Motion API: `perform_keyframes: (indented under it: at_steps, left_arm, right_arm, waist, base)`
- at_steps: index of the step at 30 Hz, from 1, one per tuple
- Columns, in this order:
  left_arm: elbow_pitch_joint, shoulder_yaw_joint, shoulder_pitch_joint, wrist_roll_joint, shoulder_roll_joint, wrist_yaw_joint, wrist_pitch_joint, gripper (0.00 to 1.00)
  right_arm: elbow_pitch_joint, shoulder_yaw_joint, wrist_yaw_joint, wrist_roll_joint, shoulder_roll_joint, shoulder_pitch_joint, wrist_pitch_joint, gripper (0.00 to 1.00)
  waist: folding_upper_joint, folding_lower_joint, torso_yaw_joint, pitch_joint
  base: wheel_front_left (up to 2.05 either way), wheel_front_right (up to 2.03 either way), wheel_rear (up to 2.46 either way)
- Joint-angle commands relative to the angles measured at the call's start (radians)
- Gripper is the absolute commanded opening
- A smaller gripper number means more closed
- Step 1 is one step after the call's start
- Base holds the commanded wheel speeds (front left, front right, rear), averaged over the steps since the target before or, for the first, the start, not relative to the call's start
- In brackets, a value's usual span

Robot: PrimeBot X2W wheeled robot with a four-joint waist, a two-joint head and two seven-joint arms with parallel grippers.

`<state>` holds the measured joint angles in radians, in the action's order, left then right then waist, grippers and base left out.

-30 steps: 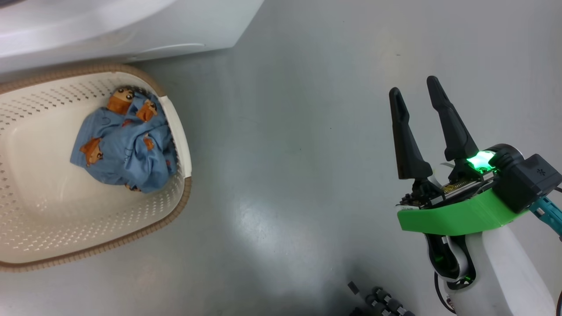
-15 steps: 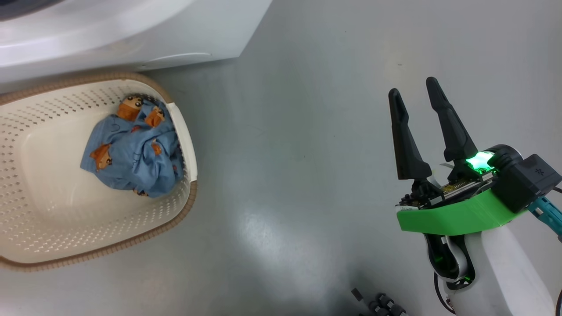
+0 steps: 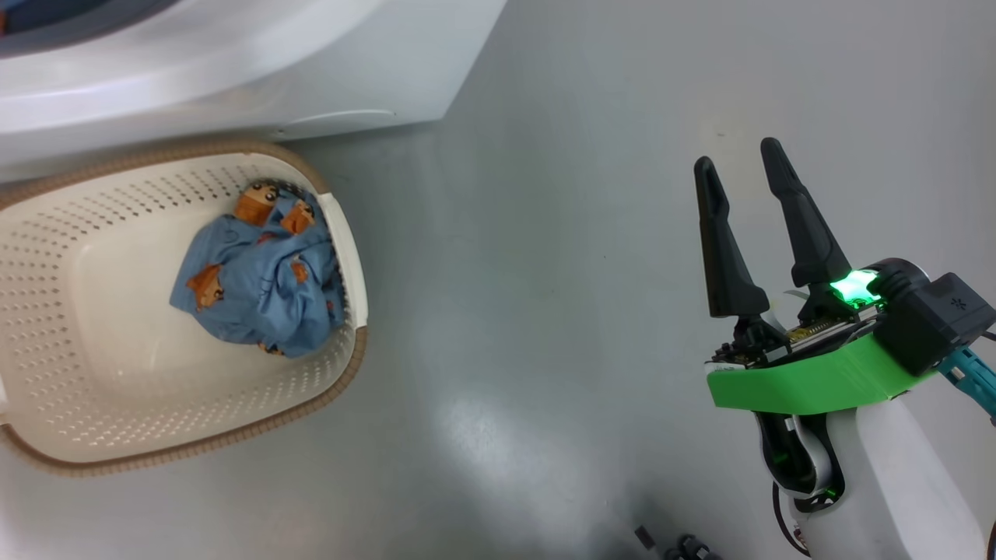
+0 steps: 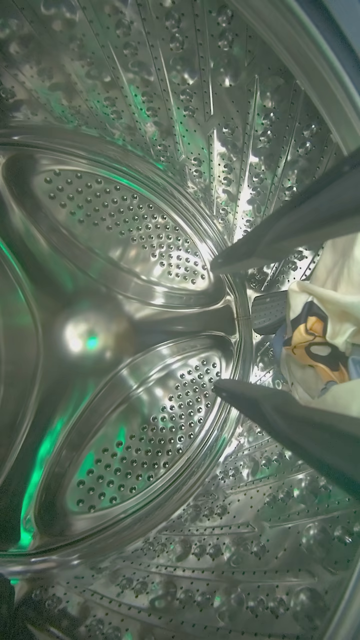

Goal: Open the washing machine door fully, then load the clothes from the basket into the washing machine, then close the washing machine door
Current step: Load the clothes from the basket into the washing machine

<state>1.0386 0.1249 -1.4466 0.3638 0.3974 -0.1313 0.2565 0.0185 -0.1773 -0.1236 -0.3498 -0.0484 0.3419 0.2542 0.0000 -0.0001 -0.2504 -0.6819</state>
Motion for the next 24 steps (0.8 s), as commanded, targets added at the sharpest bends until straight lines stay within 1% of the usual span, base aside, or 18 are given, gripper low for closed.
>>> perform_keyframes:
  at_steps: [1,7,12,21,24]
  left_arm:
    - [-0.042,-0.016,0.032,0.008,0.041,0.001,0.005,1.0]
    - [-0.191,-0.094,0.181,-0.003,0.021,0.001,0.005,1.0]
    - [-0.29,-0.163,0.315,-0.017,-0.021,0.001,0.005,1.0]
    - [-0.413,-0.204,0.506,-0.031,-0.077,0.001,0.005,1.0]
    - [-0.447,-0.195,0.576,-0.06,-0.084,0.001,0.005,1.0]
  right_arm:
    - [0.019,-0.01,-0.007,0.009,-0.002,-0.019,0.008,1.0]
    - [0.016,-0.002,-0.007,0.023,-0.002,-0.031,0.008,1.0]
    - [0.01,0.006,-0.007,0.037,-0.002,-0.044,0.008,1.0]
    - [-0.007,0.024,-0.007,0.058,-0.002,-0.071,0.008,1.0]
    - [-0.014,0.03,-0.007,0.068,-0.002,-0.083,0.008,1.0]
  waist:
    - [0.0,0.0001,0.007,0.012]
    - [0.0,0.0001,0.02,0.047]
    - [0.0,0.0001,0.033,0.086]
    - [0.0,0.0001,0.057,0.17]
    - [0.0,0.0001,0.07,0.201]
  base:
    - [0.0,0.0,0.0]
    - [0.0,0.0,0.0]
    - [0.0,0.0,0.0]
    - [0.0,0.0,0.0]
    - [0.0,0.0,0.0]
